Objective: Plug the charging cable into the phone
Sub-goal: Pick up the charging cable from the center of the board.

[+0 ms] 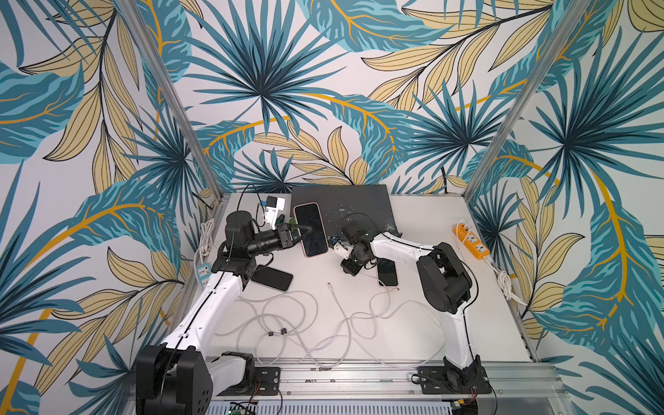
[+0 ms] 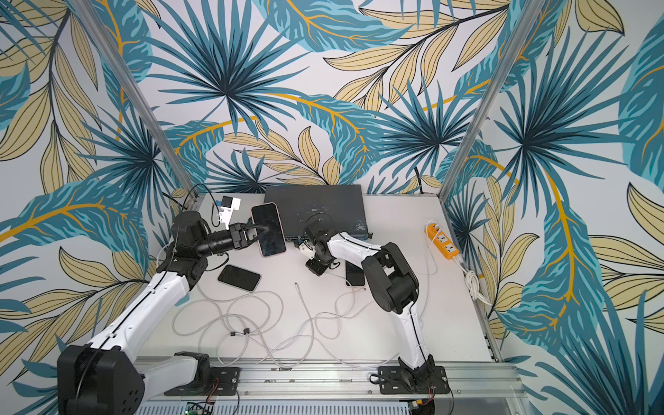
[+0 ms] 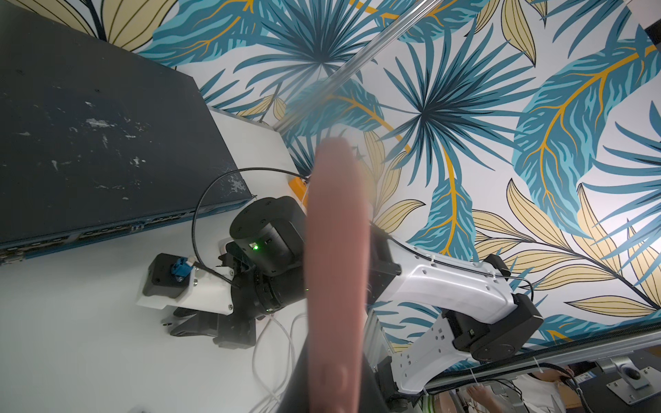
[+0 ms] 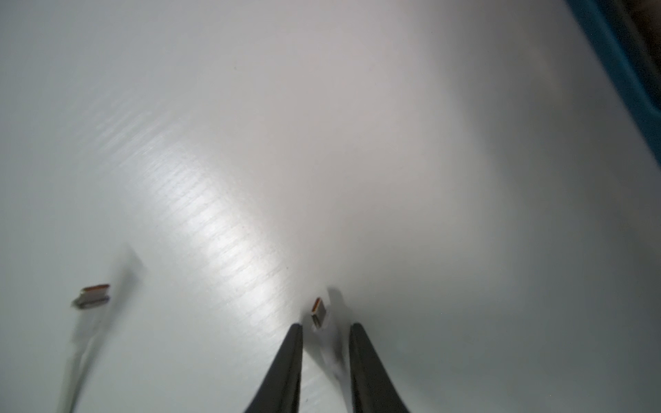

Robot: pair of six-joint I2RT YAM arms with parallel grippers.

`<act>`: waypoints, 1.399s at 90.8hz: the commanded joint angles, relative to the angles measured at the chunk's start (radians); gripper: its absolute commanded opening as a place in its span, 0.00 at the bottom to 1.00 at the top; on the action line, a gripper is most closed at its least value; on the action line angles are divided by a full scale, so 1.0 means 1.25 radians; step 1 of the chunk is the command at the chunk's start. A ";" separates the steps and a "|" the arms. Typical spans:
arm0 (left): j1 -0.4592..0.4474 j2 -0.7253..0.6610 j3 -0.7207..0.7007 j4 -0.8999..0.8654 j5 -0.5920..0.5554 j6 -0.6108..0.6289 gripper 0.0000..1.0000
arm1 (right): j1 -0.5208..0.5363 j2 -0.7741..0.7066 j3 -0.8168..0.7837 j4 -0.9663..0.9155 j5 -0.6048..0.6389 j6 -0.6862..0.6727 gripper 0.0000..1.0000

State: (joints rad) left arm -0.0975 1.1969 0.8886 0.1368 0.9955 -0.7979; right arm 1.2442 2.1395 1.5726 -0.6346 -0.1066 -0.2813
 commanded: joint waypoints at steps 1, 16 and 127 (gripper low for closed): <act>0.006 -0.024 0.008 0.030 0.018 0.014 0.00 | 0.005 0.016 -0.045 -0.057 0.026 -0.007 0.27; 0.006 -0.025 0.003 0.032 0.018 0.011 0.00 | 0.006 0.006 -0.061 -0.064 0.047 -0.011 0.26; 0.007 -0.025 0.006 0.051 0.009 -0.012 0.00 | -0.006 -0.081 -0.098 -0.016 -0.001 0.012 0.00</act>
State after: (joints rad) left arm -0.0971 1.1965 0.8886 0.1375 0.9951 -0.7963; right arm 1.2606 2.0899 1.5051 -0.6205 -0.0452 -0.3016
